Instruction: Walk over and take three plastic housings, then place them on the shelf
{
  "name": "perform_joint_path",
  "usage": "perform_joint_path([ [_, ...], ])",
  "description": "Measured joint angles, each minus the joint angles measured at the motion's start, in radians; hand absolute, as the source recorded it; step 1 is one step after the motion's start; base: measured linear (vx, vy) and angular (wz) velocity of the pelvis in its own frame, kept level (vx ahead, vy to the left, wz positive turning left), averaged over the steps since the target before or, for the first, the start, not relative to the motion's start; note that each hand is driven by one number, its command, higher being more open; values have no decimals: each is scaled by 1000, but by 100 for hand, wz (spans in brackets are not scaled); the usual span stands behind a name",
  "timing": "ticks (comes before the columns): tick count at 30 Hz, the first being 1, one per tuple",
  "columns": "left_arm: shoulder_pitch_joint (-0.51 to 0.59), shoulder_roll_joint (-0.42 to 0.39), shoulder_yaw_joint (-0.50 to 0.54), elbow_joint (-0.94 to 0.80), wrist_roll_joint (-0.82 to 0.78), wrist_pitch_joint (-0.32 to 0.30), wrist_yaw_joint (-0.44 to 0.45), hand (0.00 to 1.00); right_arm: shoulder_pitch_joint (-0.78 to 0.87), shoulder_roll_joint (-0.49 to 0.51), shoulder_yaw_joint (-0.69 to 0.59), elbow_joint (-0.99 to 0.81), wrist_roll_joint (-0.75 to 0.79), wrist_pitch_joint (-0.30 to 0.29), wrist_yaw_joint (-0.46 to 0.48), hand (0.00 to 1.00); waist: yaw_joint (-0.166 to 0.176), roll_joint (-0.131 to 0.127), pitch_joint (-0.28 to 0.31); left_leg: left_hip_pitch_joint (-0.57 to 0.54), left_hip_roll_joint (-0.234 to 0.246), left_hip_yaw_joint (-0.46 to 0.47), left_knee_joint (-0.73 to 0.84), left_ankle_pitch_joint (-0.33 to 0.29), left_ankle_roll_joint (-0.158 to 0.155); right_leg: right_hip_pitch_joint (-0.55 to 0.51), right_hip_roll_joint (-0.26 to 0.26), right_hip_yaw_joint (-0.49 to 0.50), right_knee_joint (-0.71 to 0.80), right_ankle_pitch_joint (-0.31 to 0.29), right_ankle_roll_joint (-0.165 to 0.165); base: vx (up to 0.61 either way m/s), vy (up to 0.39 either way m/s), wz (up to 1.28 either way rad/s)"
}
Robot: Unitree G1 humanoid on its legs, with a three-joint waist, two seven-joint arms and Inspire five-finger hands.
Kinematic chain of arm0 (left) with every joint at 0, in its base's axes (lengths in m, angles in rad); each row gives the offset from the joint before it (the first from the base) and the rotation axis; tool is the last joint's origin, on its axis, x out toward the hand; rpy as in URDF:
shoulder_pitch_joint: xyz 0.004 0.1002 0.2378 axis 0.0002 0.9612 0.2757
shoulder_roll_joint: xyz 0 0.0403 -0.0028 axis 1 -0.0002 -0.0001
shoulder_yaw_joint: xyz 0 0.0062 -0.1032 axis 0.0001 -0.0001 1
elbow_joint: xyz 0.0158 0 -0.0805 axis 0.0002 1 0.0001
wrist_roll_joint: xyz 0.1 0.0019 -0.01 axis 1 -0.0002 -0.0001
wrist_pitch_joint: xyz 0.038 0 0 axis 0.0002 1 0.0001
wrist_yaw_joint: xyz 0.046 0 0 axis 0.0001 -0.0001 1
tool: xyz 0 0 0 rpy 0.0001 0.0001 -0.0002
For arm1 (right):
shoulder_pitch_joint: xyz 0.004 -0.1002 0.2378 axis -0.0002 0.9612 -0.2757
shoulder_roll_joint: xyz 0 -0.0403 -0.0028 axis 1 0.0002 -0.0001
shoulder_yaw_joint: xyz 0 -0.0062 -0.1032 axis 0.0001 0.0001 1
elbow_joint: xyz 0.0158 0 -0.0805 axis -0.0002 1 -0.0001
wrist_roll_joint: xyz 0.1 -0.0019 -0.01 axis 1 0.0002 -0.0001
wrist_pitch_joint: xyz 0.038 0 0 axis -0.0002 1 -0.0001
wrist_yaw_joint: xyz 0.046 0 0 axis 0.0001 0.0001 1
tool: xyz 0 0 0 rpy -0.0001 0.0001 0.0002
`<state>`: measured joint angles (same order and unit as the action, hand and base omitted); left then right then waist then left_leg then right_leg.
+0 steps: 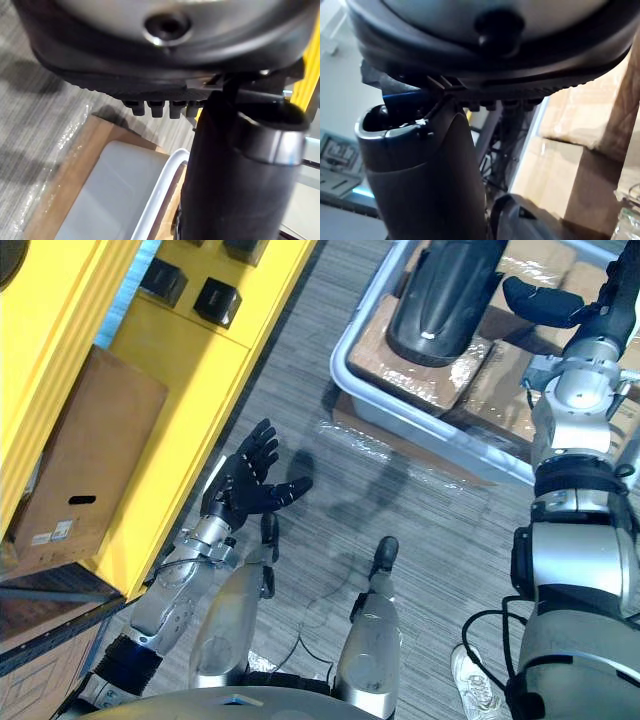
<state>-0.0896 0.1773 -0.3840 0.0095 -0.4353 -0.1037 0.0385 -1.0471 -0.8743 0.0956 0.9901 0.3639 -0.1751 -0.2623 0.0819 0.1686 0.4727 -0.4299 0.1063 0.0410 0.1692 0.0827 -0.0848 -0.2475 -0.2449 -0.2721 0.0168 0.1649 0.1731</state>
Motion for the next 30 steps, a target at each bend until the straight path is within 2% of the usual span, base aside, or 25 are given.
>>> perform_joint_path([
  [3,1,0,-6,27,-7,0,6,100,-53,0,45,37,-4,58,4,100,7,3,1,-4,-8,-4,0,5,3,-1,-6,-6,0,-1,-1,-28,3,7],
  [6,1,0,-16,32,-26,-1,6,100,-106,-2,75,71,-50,144,9,100,9,4,1,-14,-11,-8,-1,7,-3,-8,-9,-17,1,-4,-6,-44,-8,5],
  [8,-17,-1,-43,34,-28,-1,8,100,-120,-7,75,117,-86,211,9,100,26,6,2,-17,-11,-11,-7,13,-7,-12,-9,-24,2,-6,-10,-18,-12,1],
  [11,-25,-3,-69,43,-28,-3,8,100,-121,-7,76,159,-87,293,18,100,27,10,3,-17,-12,-14,-15,26,-1,-16,-9,-28,8,-10,-16,-8,-7,1],
  [15,-25,-14,-89,85,-28,-7,23,100,-153,-8,77,196,-144,374,22,100,25,21,6,-16,-11,-11,-19,32,0,-23,-9,-30,17,-16,-26,-12,-16,-2],
  [19,-24,-19,-105,112,-28,-7,31,100,-191,-19,113,217,-191,414,69,100,28,29,6,-15,-9,-10,-54,57,-5,-38,-8,-41,17,-24,-37,-28,-38,-1],
  [20,-24,-19,-111,113,-28,-7,35,100,-191,-22,113,217,-201,423,81,0,30,29,6,-15,-9,-10,-59,61,-5,-40,-8,-42,18,-24,-38,-23,-38,3],
  [25,-27,-22,-128,124,-30,-7,46,100,-208,-67,127,233,-243,466,119,0,52,31,5,6,-9,-12,-122,99,-6,-46,-7,-51,19,-25,-39,-7,-31,3],
  [30,-27,-20,-127,149,-29,-9,59,100,-208,-102,133,249,-278,473,120,0,52,32,4,39,-10,-12,-191,135,-7,-46,-7,-56,22,-28,-43,-4,-39,1],
])
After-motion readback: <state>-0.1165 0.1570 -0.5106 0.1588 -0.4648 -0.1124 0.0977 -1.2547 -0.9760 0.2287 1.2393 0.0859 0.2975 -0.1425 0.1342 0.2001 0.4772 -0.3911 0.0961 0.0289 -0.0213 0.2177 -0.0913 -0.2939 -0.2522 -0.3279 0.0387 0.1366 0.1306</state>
